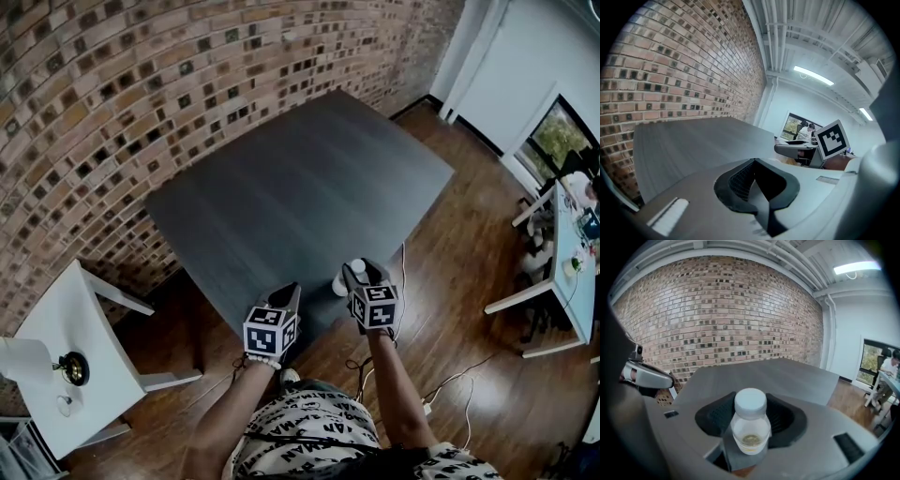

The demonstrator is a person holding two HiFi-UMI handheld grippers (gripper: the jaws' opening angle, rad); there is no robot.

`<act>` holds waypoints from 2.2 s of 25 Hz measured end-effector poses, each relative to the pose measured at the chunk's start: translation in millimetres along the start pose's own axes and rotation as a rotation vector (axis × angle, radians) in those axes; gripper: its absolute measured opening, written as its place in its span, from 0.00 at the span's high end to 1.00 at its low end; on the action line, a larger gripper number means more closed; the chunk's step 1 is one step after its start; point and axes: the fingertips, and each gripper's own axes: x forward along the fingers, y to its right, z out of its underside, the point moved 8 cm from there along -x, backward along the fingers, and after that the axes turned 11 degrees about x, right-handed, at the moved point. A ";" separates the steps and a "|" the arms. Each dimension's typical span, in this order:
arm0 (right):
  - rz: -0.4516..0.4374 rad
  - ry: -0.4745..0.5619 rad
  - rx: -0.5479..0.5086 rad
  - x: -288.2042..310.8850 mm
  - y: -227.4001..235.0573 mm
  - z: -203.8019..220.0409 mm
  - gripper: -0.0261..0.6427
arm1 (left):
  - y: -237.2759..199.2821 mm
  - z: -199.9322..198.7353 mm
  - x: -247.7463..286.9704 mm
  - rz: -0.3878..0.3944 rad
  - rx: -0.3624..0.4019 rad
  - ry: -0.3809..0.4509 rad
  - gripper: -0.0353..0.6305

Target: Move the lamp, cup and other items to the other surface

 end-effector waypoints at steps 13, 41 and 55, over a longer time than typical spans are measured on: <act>0.015 -0.001 0.017 -1.9 -1.6 3.7 0.59 | 0.2 5.6 -9.7 -0.011 -0.016 0.001 0.95; -0.530 0.004 -0.119 -23.1 -273.5 -6.6 0.51 | -83.5 52.6 -228.1 -0.440 -0.178 0.119 0.95; -0.900 -0.139 -0.266 -86.1 -533.4 87.3 0.48 | -110.1 170.5 -482.0 -0.789 -0.350 0.180 0.95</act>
